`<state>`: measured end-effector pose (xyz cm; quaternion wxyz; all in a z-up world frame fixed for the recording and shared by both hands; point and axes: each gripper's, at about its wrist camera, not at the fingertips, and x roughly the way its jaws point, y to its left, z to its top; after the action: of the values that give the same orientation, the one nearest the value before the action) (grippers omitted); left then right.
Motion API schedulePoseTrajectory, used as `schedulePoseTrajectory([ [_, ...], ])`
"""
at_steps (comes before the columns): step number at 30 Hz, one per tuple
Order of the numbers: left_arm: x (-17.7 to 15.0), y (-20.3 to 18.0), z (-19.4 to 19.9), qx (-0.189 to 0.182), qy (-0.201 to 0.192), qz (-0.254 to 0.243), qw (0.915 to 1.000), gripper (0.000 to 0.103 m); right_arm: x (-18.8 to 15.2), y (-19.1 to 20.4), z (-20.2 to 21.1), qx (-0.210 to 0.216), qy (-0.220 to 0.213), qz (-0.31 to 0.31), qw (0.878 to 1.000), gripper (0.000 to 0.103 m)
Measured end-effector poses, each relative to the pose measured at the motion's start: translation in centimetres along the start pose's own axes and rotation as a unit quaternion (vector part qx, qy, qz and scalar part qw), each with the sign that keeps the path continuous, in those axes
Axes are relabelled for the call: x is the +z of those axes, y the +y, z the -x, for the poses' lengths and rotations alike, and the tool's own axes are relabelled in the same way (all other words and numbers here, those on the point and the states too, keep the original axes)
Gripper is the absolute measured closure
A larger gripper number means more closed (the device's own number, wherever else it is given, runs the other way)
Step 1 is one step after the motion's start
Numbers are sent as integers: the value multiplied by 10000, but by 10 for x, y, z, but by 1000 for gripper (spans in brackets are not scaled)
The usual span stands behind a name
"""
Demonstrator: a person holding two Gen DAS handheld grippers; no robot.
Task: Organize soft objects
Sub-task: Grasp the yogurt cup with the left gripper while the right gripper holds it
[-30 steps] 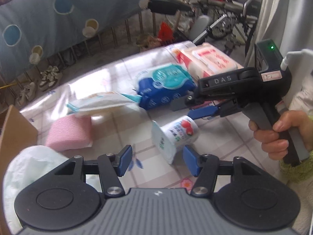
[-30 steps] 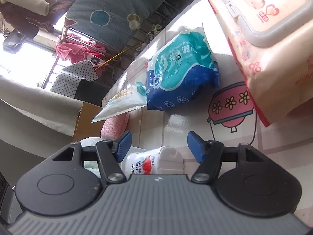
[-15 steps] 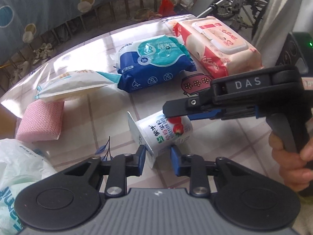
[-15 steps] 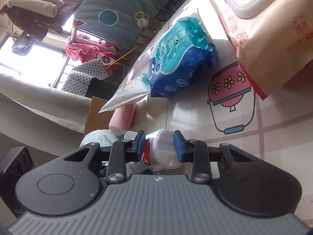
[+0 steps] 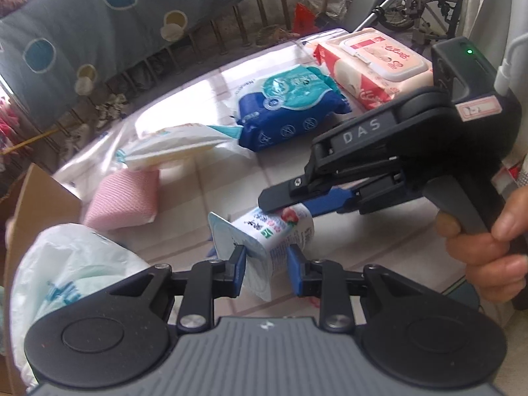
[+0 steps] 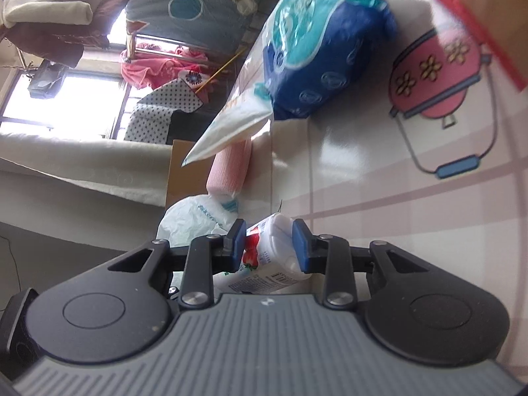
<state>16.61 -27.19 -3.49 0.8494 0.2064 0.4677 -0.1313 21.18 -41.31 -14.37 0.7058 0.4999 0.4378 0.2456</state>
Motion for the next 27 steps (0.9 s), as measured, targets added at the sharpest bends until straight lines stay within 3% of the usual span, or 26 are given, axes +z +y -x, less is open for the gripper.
schedulePoseTrajectory([
  [14,28,-20,-6,133,-310,-397,9986,72,18,-11,9,58,-172,-243,9995,66],
  [22,41,-32,-16,8,-465,-585,9972,67,27,-12,23,-74,-429,-140,9990,58],
  [24,42,-32,-16,-86,-474,-551,9973,63,28,-12,26,-95,-492,-86,9987,57],
  [27,39,-30,-13,-139,-484,-480,9976,44,29,-12,32,-169,-621,8,9979,55],
])
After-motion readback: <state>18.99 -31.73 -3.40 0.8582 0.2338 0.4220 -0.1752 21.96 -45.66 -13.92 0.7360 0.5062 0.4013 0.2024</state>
